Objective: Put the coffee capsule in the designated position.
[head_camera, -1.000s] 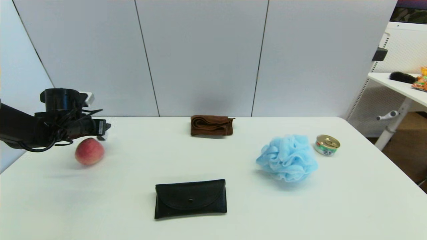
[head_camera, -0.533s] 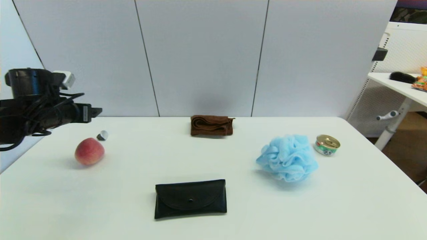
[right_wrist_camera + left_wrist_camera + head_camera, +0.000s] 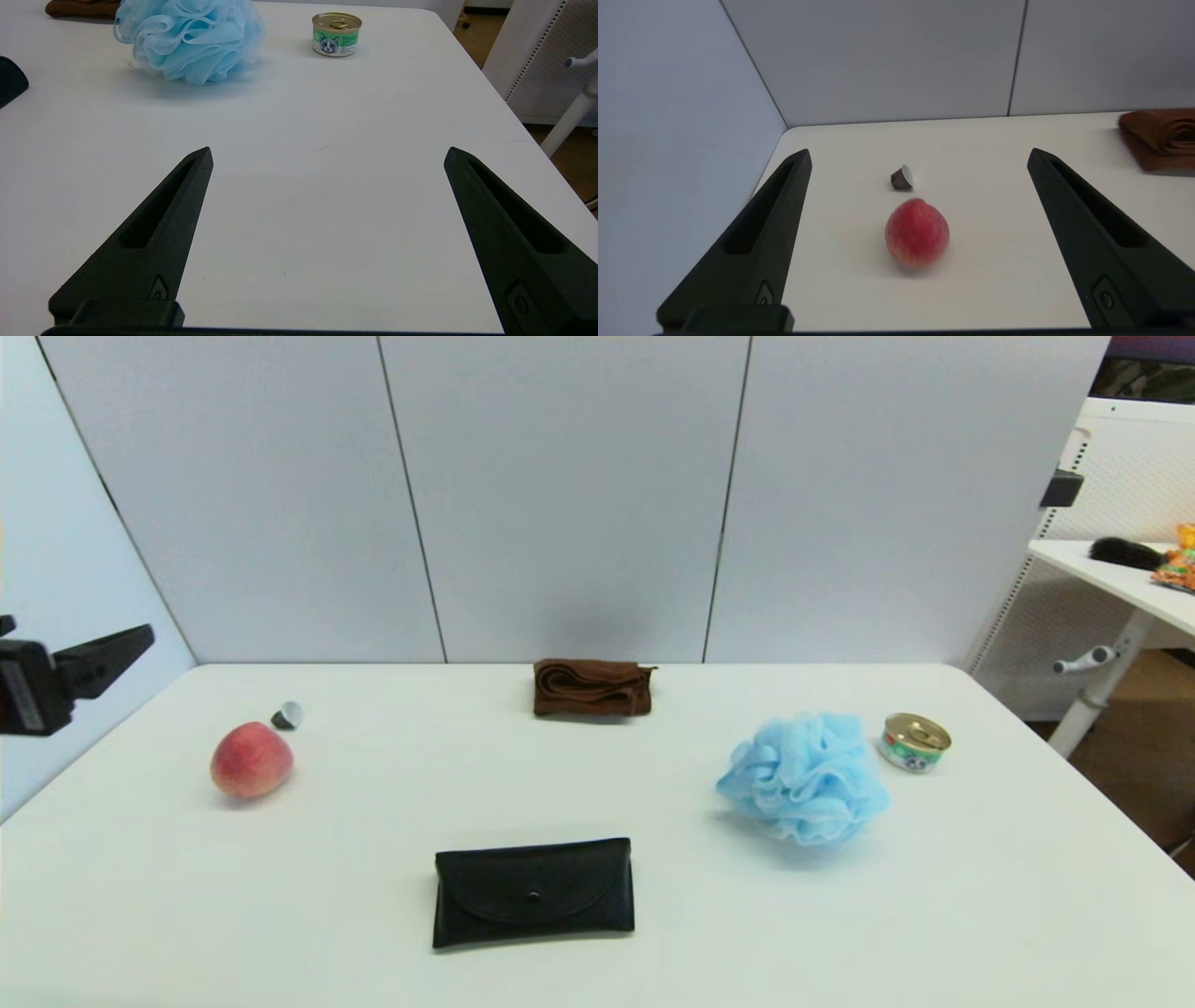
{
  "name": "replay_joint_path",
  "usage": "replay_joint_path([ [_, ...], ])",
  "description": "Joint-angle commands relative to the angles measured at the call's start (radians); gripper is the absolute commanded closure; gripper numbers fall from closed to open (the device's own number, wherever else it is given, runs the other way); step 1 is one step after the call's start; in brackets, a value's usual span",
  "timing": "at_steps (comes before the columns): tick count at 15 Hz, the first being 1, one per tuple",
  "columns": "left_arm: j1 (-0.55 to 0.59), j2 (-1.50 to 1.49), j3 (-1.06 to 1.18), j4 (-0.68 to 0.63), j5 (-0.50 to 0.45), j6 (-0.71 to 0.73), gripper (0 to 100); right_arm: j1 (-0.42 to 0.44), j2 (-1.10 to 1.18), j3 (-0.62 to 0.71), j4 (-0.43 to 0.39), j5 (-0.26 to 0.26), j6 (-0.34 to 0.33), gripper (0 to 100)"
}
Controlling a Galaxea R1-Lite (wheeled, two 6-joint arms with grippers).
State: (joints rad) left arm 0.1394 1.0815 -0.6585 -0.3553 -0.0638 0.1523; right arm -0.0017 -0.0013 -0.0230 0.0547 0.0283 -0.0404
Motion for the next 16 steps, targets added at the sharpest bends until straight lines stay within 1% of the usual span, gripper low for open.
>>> replay_joint_path([
  [1, -0.001, -0.574, 0.392, -0.004, -0.022, -0.028, 0, 0.000, 0.001, 0.000, 0.001, 0.001, -0.001, 0],
  [2, -0.003, -0.641, 0.438, -0.007, -0.022, -0.028, 0, 0.000, 0.001, 0.000, 0.001, 0.001, -0.001, 0],
  [6, -0.086, -0.798, 0.534, 0.021, -0.017, -0.016, 0, 0.000, 0.001, 0.000, -0.001, 0.001, -0.001, 0],
  [9, -0.103, -0.910, 0.645, 0.019, -0.007, -0.025, 0, 0.000, 0.001, 0.000, 0.001, 0.001, -0.001, 0],
  [10, -0.109, -0.933, 0.659, 0.042, 0.006, -0.022, 0, 0.000, 0.001, 0.000, -0.001, 0.001, -0.001, 0],
  [13, -0.116, -0.993, 0.659, 0.205, 0.015, 0.035, 0, 0.000, 0.001, 0.000, 0.001, 0.001, -0.001, 0],
  [14, -0.118, -1.049, 0.659, 0.303, 0.015, 0.038, 0, 0.000, 0.001, 0.000, -0.001, 0.001, -0.001, 0],
  [15, -0.121, -1.083, 0.655, 0.366, 0.018, 0.027, 0, 0.000, 0.001, 0.000, 0.001, 0.001, -0.001, 0],
  [16, -0.121, -1.083, 0.649, 0.377, 0.019, 0.019, 0, 0.000, 0.001, 0.000, -0.001, 0.001, 0.001, 0],
])
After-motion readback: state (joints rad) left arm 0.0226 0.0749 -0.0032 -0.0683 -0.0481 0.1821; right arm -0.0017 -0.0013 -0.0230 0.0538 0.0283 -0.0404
